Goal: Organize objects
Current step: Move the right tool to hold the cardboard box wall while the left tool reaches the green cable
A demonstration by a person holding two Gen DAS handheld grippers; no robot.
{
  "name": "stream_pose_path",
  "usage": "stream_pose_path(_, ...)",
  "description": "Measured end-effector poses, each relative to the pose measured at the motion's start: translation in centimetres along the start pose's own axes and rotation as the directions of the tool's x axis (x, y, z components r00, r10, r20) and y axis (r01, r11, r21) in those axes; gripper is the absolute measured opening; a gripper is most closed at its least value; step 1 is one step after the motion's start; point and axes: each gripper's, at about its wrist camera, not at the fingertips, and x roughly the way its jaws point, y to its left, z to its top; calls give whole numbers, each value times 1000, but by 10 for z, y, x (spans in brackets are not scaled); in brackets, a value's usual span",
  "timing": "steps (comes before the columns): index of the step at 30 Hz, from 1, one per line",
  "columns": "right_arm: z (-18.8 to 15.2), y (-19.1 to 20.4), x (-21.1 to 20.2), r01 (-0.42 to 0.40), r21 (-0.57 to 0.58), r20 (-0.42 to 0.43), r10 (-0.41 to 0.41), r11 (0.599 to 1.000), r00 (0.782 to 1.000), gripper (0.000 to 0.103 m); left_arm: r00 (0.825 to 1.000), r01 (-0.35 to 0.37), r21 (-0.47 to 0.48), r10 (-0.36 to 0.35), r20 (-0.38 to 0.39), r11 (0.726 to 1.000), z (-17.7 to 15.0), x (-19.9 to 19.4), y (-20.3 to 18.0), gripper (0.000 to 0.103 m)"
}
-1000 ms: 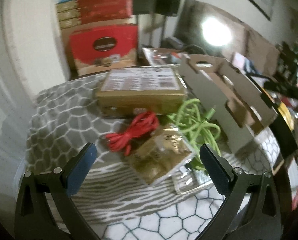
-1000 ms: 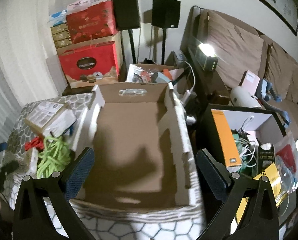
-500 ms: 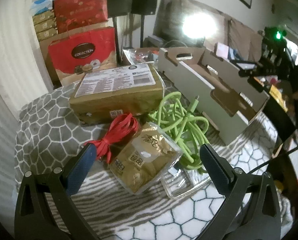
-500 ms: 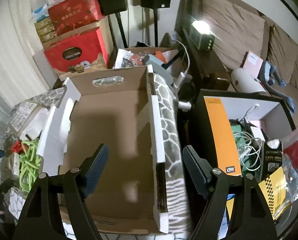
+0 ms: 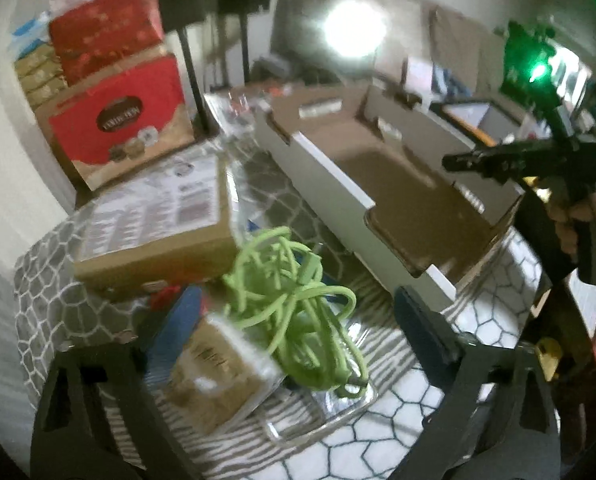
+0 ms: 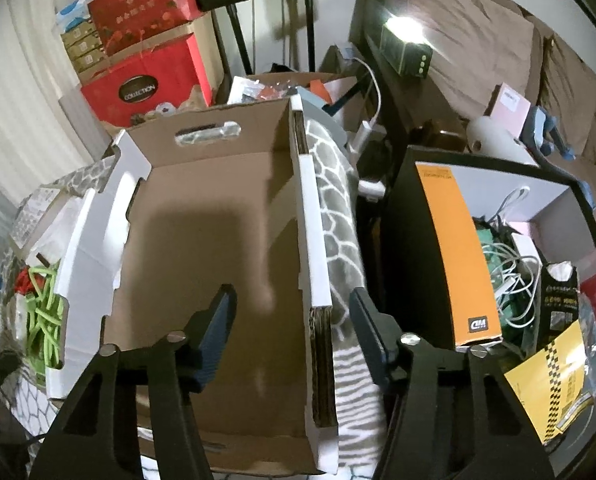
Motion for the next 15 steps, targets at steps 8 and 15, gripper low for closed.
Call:
stream_pose_path(8,-5,1,4,-9,-11,-17,8,1000,1000,48,989,0,-16,-2,-145,1000,12,37,-6,35)
stream_pose_path(15,-8,2,8,-21,-13,-42,20,1000,999,47,990,12,-75,-22,-137,997,16,29,0,16)
